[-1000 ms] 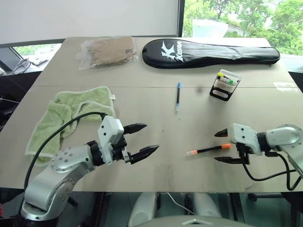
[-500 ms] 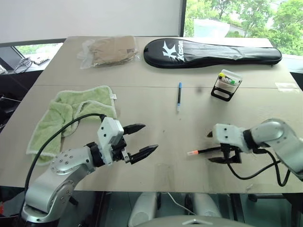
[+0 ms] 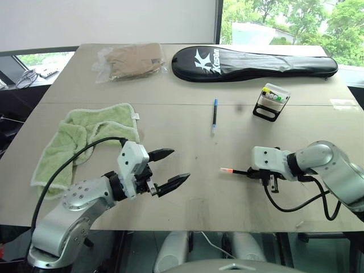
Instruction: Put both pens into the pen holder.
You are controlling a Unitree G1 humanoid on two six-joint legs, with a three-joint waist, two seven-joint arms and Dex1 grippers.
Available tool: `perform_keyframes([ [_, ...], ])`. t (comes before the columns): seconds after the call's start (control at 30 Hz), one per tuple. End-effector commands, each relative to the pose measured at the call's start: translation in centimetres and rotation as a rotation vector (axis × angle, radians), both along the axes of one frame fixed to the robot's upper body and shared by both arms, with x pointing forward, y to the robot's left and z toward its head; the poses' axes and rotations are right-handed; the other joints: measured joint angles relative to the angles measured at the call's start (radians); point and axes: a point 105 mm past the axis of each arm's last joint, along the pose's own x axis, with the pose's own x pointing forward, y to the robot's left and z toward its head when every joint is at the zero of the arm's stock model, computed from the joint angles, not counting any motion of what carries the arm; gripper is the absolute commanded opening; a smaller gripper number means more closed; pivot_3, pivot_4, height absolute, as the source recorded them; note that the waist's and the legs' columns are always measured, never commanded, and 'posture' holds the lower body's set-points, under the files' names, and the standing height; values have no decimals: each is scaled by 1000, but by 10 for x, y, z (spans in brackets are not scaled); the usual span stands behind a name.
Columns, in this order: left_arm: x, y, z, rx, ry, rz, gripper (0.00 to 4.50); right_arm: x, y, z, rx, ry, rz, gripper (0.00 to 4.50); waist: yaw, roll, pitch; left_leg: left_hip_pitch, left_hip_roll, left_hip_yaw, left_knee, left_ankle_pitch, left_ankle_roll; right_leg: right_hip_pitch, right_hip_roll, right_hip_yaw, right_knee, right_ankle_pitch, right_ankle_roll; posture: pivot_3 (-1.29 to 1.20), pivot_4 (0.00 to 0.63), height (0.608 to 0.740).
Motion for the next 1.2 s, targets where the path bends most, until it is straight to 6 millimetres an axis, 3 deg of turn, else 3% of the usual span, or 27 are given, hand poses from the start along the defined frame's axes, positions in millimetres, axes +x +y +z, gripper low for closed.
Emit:
perform_keyframes([
  [0.03,-1,-2,7,-11,-45,-2,4500,5,1,8,45,-24,-22,21,0,0,0,0,0,0,0,0,0,0,0,0,0,0,0,0,150,740],
  [0.3,3,0,7,-7,-60,23,4500,5,13,32,304,61,-68,21,0,0,0,0,0,0,0,0,0,0,0,0,0,0,0,0,150,740],
  [0.43,7,0,14,-65,-61,45,4500,3,8,35,353,84,-79,21,1,0,0,0,0,0,0,0,0,0,0,0,0,0,0,0,150,740],
  [0.7,17,-4,33,-184,-69,81,4500,13,19,69,733,83,-79,21,-2,0,1,0,0,0,0,0,0,0,0,0,0,0,0,0,150,740],
  [0.87,28,-5,51,-244,-84,101,4500,60,11,130,1043,-157,-235,21,-7,0,1,1,0,1,1,0,0,0,1,0,2,0,0,0,150,740],
  [1.07,29,-13,54,-258,-88,91,4500,109,-15,166,1136,-523,-447,21,-5,0,1,-1,0,1,0,0,0,-2,1,0,1,0,0,0,150,740],
  [1.2,30,-15,55,-256,-100,94,4500,129,-30,179,1179,-683,-524,21,-9,0,1,-1,0,3,0,0,0,-3,1,2,1,0,0,0,150,740],
])
